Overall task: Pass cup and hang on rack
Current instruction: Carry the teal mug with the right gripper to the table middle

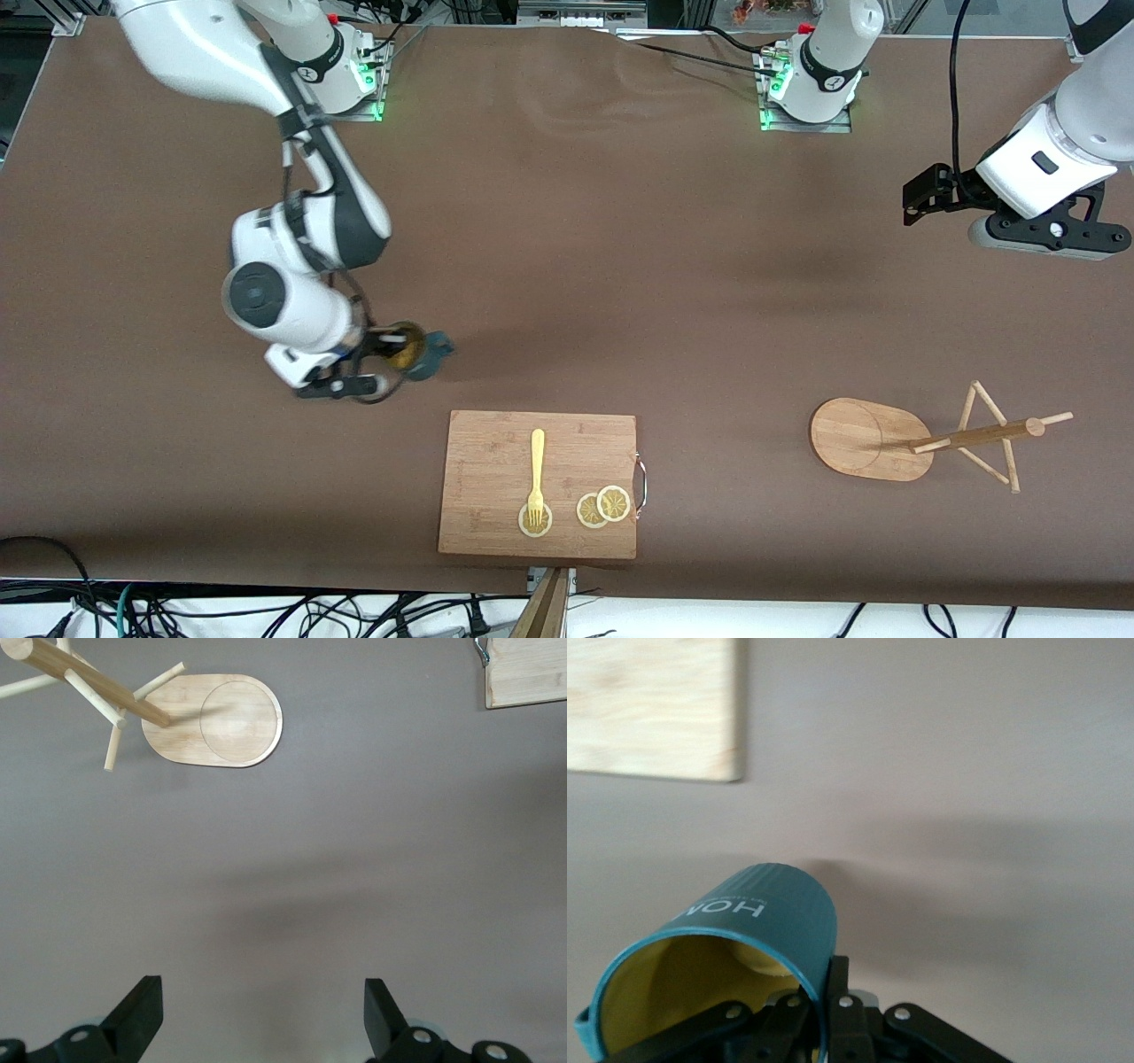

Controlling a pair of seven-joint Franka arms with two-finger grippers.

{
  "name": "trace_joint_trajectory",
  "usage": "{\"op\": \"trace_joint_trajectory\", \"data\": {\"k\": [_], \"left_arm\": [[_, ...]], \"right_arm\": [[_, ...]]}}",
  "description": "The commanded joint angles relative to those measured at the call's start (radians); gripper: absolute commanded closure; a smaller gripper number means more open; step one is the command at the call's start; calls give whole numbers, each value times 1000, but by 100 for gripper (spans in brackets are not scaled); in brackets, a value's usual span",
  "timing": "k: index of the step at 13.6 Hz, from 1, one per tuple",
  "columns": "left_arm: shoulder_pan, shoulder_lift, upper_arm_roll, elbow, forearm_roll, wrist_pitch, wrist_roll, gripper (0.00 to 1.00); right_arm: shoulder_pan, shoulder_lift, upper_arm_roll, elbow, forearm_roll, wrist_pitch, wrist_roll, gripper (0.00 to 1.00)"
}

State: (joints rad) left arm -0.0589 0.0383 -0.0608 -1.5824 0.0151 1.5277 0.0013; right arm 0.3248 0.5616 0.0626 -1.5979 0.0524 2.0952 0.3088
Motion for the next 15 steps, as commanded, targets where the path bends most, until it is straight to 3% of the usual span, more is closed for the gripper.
{"op": "trace_joint_trajectory", "data": {"k": [1, 8, 10, 15], "left_arm": [[-2, 11, -2, 28, 13, -21, 6, 0], [-2, 11, -1, 28, 13, -21, 6, 0], [-2, 11, -1, 28, 13, -21, 6, 0], [-4, 11, -4, 28, 14, -21, 6, 0]], "right_arm": [[132, 60, -10, 113, 4, -64, 193, 100], [465, 270, -14, 389, 0, -64, 654, 100], [546, 306, -20, 435, -2, -26, 719, 100], [629, 359, -36, 438, -19, 63, 817, 100]]}}
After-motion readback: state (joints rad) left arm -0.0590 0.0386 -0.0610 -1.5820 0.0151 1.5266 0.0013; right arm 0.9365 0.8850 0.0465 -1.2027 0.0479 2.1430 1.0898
